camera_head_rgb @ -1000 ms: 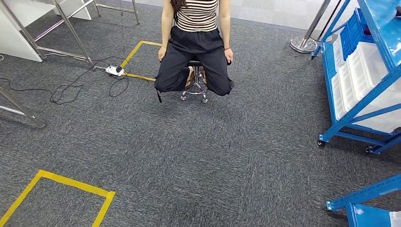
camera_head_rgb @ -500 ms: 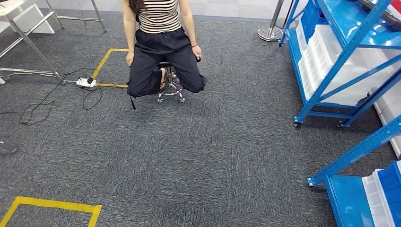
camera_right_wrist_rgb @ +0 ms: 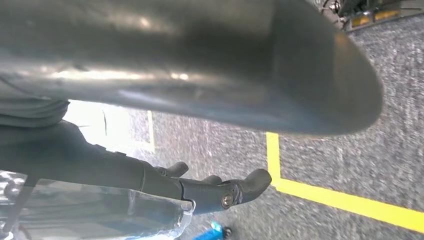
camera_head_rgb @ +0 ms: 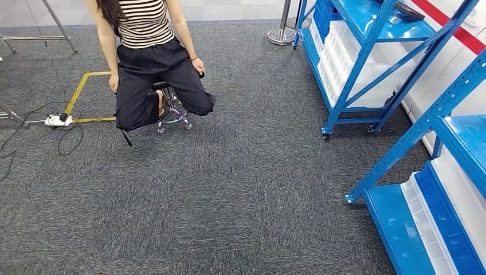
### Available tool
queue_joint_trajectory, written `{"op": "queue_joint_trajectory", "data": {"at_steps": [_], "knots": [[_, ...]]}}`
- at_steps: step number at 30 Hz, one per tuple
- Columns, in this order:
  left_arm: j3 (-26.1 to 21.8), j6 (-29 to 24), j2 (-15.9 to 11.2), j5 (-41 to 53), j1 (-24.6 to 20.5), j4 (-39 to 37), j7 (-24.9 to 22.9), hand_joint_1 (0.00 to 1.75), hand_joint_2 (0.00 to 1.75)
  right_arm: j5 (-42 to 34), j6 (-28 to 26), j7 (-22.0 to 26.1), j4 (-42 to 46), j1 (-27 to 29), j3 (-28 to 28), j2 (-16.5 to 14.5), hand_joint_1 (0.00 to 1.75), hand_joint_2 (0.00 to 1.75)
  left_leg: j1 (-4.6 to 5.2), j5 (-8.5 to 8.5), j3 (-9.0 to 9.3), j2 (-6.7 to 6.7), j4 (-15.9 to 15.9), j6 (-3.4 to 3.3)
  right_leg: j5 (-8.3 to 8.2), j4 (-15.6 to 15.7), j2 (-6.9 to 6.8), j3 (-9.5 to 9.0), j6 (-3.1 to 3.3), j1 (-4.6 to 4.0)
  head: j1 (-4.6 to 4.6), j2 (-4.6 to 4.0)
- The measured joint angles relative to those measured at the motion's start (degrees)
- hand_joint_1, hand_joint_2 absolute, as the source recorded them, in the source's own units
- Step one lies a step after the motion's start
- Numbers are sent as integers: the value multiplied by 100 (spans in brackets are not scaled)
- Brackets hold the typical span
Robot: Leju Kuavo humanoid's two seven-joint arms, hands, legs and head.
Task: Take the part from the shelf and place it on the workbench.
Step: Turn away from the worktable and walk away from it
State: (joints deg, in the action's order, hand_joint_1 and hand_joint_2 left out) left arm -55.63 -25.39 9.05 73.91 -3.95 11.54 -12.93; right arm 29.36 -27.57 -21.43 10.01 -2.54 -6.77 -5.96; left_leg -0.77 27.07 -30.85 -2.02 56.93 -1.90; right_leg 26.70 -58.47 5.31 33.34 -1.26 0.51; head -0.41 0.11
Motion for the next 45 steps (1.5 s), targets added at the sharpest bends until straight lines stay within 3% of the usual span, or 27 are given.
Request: {"op": "queue_joint_trajectory", "data": {"at_steps": [2, 4, 5, 6, 7, 9, 11, 12, 14, 16, 18, 19, 20, 21, 23, 25, 27, 29, 31, 33, 35, 36, 38, 40, 42, 44, 45], "knots": [[-1, 1, -5, 10, 3, 0, 13, 0, 0, -7, -4, -2, 0, -8, -3, 1, 0, 0, -6, -30, -1, 151, -41, -56, 290, -554, -309, 282, 21, 7, 19, 0], [-2, 4, -10, 14, 12, 0, 16, 0, 0, -8, -5, -3, 0, -17, -4, -1, 0, 0, 4, -29, -17, 313, -40, -66, 607, -1321, -441, 653, 11, 33, 31, 0], [-1, 5, -9, 14, 14, 0, 17, 0, 0, -8, -5, -3, 0, -13, -5, -3, 0, 0, 5, -27, -22, 392, -39, -65, 666, -1532, -461, 747, -23, 51, 30, 0], [0, 6, -8, 14, 13, 0, 17, 0, 0, -8, -5, -3, 0, -3, -5, -3, 0, 0, 4, -24, -23, 464, -38, -60, 634, -1515, -481, 723, -77, 71, 33, 0], [0, 7, -5, 15, 11, 0, 18, 0, 0, -9, -5, -3, 0, 5, -6, -1, 0, 0, 1, -18, -17, 532, -36, -49, 521, -1246, -524, 567, -142, 93, 33, 0], [1, 9, -5, 16, 10, 1, 19, 0, 0, -10, -5, -3, 0, 2, -7, 0, 0, 0, 17, 10, 6, 653, -20, 0, 234, -400, -778, 85, -233, 121, 37, 0], [1, 10, -12, 18, 8, 2, 20, 0, 0, -10, -8, -3, 0, -14, -7, -6, 0, 0, 41, 43, 37, 751, 0, 76, 80, 56, -972, -168, -198, 114, 23, 0], [1, 10, -14, 20, 4, 2, 21, 0, 0, -10, -9, -3, 0, -15, -8, -9, 0, 0, 44, 50, 53, 800, -1, 116, 62, 75, -973, -161, -148, 94, 13, 0], [1, 10, -10, 24, -9, 2, 21, 0, 0, -10, -11, -3, 0, -7, -13, -6, 0, 0, -2, 75, 85, 852, 3, 196, 38, 91, -833, -140, -54, 80, 2, 0], [1, 10, -5, 28, -13, 2, 22, 0, 0, -10, -13, -4, 0, -4, -24, -2, 0, 0, -46, 288, 5, 630, 243, 257, 4, 114, -701, -160, 32, 92, -26, 0], [2, 11, -2, 31, 0, 1, 22, 0, 0, -10, -15, -5, 0, -12, -33, -5, 0, 0, -58, 690, -304, 316, 941, 268, -22, 115, -571, -155, 87, 75, -64, 0], [2, 12, -2, 31, 8, 0, 21, 0, 0, -9, -15, -4, 0, -13, -35, -8, 0, 0, -56, 851, -489, 247, 1327, 263, -29, 114, -499, -147, 103, 53, -71, 0], [2, 12, -4, 30, 15, 0, 18, 0, 0, -8, -15, -4, 0, -10, -37, -10, 0, 0, -52, 916, -627, 215, 1591, 250, -34, 113, -421, -144, 113, 31, -72, 0], [1, 12, -7, 30, 18, 0, 15, 0, 0, -5, -15, -3, 0, -5, -39, -10, 0, 0, -48, 861, -672, 200, 1645, 229, -37, 112, -343, -145, 118, 14, -72, 0], [1, 12, -9, 27, 19, 0, 7, 0, 0, 5, -15, -3, 0, -1, -43, -9, 0, 0, -39, 476, -455, 127, 1130, 165, -43, 110, -183, -159, 124, -7, -71, 0], [2, 11, -12, 17, 15, 0, -2, 0, 0, 19, -15, -3, 0, -10, -45, -15, 0, 0, -32, 163, -119, -92, 398, 104, -49, 103, -50, -159, 114, -24, -68, 0], [3, 10, -15, 2, 10, 1, -13, 0, 0, 34, -15, -2, 0, -13, -46, -22, 0, 0, -4, 106, 14, -191, 101, 74, -69, 99, 53, -125, 75, -19, -65, 0], [1, 7, -10, -16, 3, 2, -26, 0, 0, 48, -15, -1, 0, -1, -46, -22, 0, 0, 16, 72, 23, -76, 51, 28, -93, 102, 129, -66, 11, 6, -67, 0], [-3, -7, -6, -44, -3, 3, -42, 0, 0, 78, -11, 0, 0, 4, -46, -17, 0, 0, 3, 15, 34, 51, -25, -46, 9, -90, -32, 71, -8, 1, -53, 0], [-10, -28, -7, -72, 4, 3, -63, 0, 0, 123, -3, 3, 0, -11, -46, -14, 0, 0, 5, -12, 28, 201, -62, -88, 304, -712, -316, 381, 25, -2, -23, 0], [-20, -39, -6, -99, 14, 2, -79, 0, 0, 150, 8, 7, 0, -21, -46, -13, 0, 0, 18, -14, 13, 362, -59, -95, 552, -1381, -435, 691, 12, 22, -5, 0], [-23, -42, -4, -111, 15, 2, -81, 0, 0, 158, 14, 8, 0, -16, -46, -11, 0, 0, 19, -11, 10, 436, -57, -92, 568, -1491, -461, 729, -26, 38, -4, 0], [-23, -44, 5, -121, 12, 2, -82, 0, 0, 175, 24, 12, 0, -4, -46, 1, 0, 0, 16, 0, 19, 565, -52, -73, 366, -1029, -555, 448, -142, 73, 1, 0], [-24, -50, 13, -125, 10, 3, -82, 0, 0, 187, 32, 16, 0, -15, -46, 9, 0, 0, 35, 30, 50, 679, -42, -20, 131, -210, -824, -17, -192, 84, 8, 0], [-25, -59, 13, -126, 7, 4, -82, 0, 0, 193, 40, 20, 0, -35, -46, 9, 0, 0, 57, 57, 85, 777, -32, 55, 55, 136, -956, -201, -125, 62, -3, 0], [-26, -70, 15, -129, -2, 4, -85, 0, 0, 195, 42, 21, 0, -36, -46, 13, 0, 0, 34, 72, 113, 851, -34, 132, 33, 136, -826, -182, -29, 45, -14, 0], [-26, -77, 16, -131, -7, 4, -86, 0, 0, 196, 42, 21, 0, -32, -46, 15, 0, 0, 12, 111, 113, 796, -2, 173, 19, 145, -764, -180, 8, 50, -17, 0]]}}
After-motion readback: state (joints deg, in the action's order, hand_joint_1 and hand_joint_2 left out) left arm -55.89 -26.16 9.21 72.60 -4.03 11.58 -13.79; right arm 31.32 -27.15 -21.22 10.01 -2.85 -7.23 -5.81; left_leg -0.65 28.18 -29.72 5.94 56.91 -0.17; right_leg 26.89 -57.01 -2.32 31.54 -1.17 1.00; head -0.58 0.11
